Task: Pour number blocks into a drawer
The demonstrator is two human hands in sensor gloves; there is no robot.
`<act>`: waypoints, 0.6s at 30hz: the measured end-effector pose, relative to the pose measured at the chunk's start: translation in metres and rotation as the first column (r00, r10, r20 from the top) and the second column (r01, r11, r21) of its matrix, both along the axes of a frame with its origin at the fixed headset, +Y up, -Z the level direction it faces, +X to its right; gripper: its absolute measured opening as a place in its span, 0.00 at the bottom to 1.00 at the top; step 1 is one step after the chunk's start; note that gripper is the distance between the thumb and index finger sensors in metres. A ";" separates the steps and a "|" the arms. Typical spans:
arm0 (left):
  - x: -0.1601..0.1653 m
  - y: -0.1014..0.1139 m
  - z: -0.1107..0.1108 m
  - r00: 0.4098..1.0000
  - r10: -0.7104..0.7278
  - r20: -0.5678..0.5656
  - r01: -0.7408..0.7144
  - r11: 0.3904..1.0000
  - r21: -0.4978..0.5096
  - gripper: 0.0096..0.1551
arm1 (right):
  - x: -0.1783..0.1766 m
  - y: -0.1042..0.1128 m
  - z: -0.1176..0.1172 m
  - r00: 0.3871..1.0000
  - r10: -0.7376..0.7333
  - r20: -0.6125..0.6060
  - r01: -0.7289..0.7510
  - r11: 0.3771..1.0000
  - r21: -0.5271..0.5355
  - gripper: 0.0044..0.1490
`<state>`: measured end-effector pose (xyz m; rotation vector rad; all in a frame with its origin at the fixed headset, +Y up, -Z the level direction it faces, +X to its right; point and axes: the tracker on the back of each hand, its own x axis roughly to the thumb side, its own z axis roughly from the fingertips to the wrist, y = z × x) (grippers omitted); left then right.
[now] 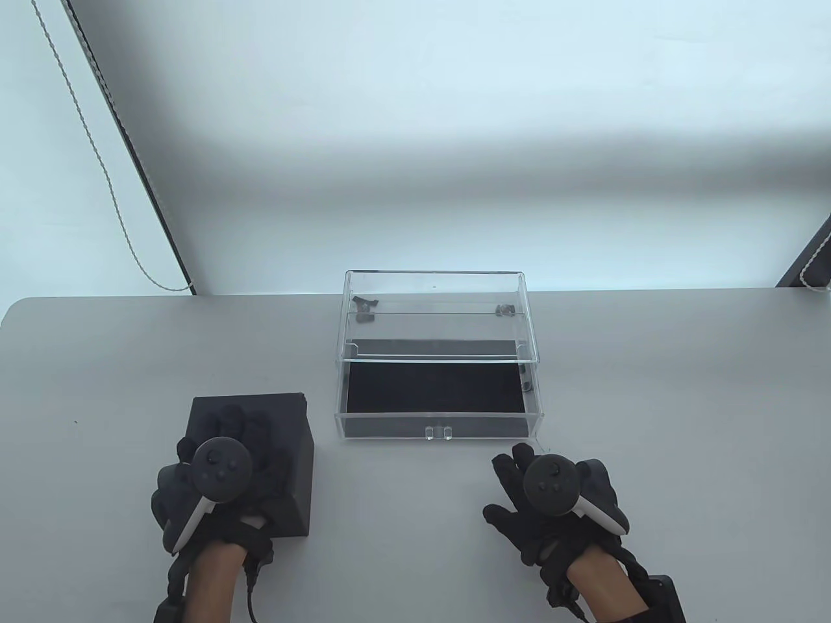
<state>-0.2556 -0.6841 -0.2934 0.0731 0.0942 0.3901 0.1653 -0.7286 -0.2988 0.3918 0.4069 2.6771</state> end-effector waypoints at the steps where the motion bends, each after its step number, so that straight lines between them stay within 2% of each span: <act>1: 0.004 0.000 0.001 1.000 0.002 0.004 -0.002 1.000 -0.001 0.44 | -0.001 -0.001 -0.001 1.000 -0.002 -0.001 0.002 1.000 -0.008 0.53; 6: 0.021 0.001 0.006 0.999 0.004 0.040 -0.004 1.000 0.000 0.44 | -0.007 -0.008 -0.005 1.000 -0.001 -0.009 0.001 0.999 -0.052 0.53; 18: 0.070 0.000 0.014 0.992 -0.010 0.129 0.009 1.000 0.005 0.44 | -0.013 -0.014 -0.004 1.000 -0.003 -0.022 0.001 0.997 -0.081 0.53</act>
